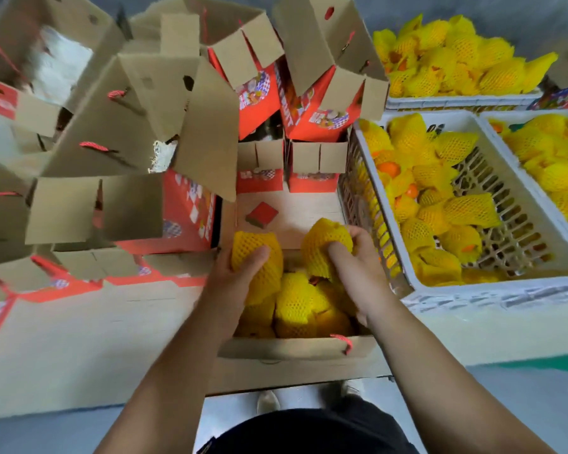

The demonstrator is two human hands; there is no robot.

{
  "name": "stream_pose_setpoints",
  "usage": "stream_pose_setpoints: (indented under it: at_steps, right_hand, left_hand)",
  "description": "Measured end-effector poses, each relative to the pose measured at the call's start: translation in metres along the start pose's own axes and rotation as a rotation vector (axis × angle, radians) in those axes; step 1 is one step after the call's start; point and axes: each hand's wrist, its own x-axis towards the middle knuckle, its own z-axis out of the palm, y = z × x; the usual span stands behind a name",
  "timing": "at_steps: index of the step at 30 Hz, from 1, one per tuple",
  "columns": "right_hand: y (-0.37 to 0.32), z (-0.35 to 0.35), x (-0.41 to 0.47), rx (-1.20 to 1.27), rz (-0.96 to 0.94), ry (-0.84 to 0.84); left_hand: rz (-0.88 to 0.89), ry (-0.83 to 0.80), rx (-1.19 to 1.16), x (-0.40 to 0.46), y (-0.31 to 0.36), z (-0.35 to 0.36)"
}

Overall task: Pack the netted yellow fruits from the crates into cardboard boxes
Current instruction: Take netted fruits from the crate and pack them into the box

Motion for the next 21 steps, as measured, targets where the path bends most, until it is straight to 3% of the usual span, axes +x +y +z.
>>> stream_pose_setpoints:
  at_steps: [2,5,8,10,15,19,21]
  right_hand:
    - [0.009,0.002,-0.006,-0.073,-0.039,-0.013]
    - [0.019,-0.004,-0.012,-0.389,-0.092,-0.092]
    - [0.034,-0.004,-0.012,-0.742,-0.061,-0.123]
    - [0.041,0.003,-0.009,-0.828,0.003,-0.125]
    - [0.040,0.009,0.004,-0.827,0.201,-0.245]
    - [0.034,0.015,-0.015,-0.775,-0.103,-0.044]
    - [0.028,0.024,-0.026,-0.574,-0.178,-0.118]
  left_hand:
    - [-0.109,-0.016,-0.121,0.003,-0.010,-0.021]
    - [-0.316,0.000,-0.356,0.007,-0.015,-0.030]
    - [-0.293,-0.013,-0.106,0.013,-0.022,-0.026]
    - [-0.277,0.004,0.018,0.015,-0.025,-0.021]
    - [-0.263,-0.029,0.228,0.016,-0.036,-0.015]
    - [-0.236,-0.067,0.284,0.015,-0.038,-0.016]
    - [-0.201,-0.097,0.284,0.014,-0.039,-0.015]
